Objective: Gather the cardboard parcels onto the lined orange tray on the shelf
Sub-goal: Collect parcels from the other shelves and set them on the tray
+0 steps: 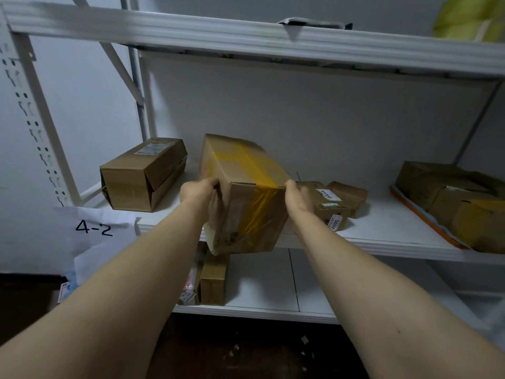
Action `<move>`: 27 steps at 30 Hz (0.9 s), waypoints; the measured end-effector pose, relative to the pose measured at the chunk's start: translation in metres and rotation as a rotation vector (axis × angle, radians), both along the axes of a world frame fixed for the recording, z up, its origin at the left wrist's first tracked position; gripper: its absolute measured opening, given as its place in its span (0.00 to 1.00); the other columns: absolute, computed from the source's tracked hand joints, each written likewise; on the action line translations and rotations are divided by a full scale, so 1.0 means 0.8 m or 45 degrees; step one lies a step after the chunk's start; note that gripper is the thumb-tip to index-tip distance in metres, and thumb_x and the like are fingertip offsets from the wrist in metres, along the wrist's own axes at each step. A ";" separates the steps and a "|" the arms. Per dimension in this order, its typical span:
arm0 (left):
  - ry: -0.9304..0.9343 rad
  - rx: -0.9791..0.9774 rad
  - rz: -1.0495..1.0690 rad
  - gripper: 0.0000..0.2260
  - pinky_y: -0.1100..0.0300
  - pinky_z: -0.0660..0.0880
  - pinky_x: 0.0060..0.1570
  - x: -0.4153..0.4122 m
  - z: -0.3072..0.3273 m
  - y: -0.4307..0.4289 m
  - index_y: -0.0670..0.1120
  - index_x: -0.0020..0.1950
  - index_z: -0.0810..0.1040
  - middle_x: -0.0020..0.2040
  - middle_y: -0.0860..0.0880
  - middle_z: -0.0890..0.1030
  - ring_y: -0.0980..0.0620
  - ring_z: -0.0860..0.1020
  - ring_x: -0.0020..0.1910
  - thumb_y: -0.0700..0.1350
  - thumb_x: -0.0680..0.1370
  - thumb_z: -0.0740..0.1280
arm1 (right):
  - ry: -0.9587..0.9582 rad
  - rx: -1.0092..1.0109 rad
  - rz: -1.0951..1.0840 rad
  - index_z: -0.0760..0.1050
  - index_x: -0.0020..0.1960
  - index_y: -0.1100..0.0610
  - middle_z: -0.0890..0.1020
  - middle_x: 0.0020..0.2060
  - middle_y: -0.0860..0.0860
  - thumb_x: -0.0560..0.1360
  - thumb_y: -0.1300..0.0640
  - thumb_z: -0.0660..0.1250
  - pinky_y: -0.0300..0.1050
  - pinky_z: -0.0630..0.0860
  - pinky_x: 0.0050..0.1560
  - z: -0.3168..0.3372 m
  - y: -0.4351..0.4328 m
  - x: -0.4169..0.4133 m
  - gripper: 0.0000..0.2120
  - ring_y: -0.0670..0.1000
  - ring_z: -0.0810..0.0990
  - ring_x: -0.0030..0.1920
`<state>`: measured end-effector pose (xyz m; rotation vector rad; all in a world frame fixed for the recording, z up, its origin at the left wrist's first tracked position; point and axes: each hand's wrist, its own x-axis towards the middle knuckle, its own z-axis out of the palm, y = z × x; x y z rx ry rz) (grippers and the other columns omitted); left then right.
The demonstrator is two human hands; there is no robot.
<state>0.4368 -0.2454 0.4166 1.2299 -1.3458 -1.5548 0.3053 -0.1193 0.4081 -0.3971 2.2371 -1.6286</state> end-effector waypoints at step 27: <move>0.086 0.475 -0.173 0.30 0.43 0.68 0.62 -0.005 -0.016 0.017 0.45 0.61 0.69 0.55 0.45 0.76 0.43 0.74 0.56 0.60 0.68 0.72 | 0.292 0.101 0.121 0.75 0.59 0.55 0.75 0.64 0.57 0.79 0.44 0.52 0.56 0.69 0.65 0.035 -0.023 -0.023 0.21 0.59 0.73 0.61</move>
